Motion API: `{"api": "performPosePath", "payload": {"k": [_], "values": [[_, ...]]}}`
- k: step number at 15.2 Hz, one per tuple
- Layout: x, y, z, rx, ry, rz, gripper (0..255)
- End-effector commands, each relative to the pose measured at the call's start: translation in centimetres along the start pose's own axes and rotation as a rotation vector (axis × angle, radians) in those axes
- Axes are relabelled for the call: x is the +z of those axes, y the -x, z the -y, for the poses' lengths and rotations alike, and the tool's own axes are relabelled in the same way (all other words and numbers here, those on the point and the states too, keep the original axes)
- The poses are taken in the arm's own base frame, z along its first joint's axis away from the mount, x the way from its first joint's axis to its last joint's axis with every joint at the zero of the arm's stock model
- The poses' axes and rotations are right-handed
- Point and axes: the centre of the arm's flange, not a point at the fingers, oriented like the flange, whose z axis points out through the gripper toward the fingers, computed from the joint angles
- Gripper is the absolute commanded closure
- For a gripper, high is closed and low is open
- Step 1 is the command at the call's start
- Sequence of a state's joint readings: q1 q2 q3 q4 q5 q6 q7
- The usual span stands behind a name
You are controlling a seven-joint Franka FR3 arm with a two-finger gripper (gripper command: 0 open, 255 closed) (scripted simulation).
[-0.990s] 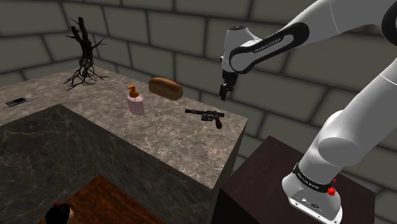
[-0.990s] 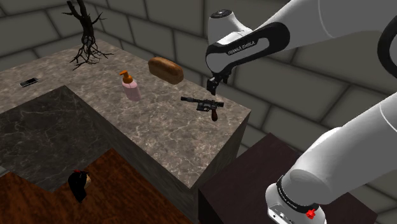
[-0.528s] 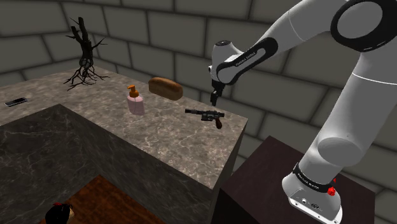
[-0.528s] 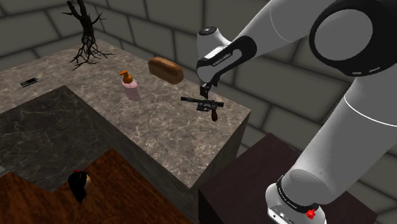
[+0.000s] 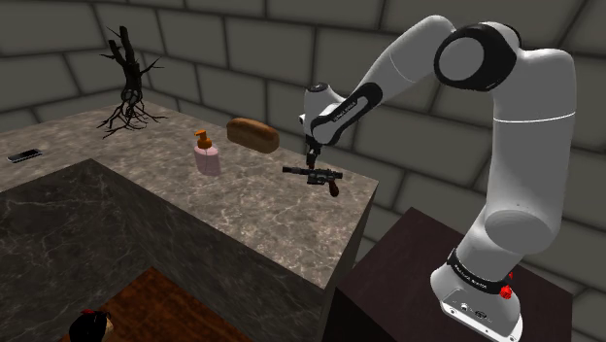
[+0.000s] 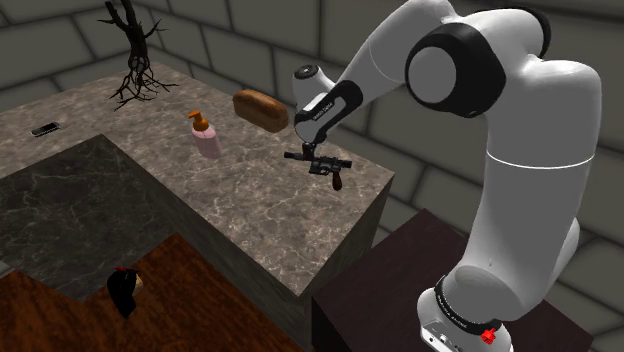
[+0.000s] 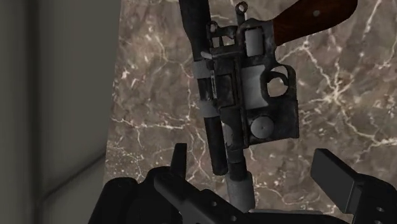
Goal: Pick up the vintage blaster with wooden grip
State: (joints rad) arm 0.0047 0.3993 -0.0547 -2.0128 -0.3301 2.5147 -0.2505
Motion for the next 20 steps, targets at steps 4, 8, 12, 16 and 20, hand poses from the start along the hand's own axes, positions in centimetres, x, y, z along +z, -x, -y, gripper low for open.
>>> {"api": "performPosePath", "payload": {"k": [4,8,12,16,20], "values": [[4.4,-3.2,0.1,-0.066,0.017,-0.007,0],[6.4,-3.2,0.6,-0.066,0.017,-0.007,0],[7.7,-3.2,0.9,-0.066,0.017,-0.007,0],[7.8,-3.2,0.9,-0.066,0.017,-0.007,255],[7.8,-3.2,1.0,-0.066,0.017,-0.007,255]]}}
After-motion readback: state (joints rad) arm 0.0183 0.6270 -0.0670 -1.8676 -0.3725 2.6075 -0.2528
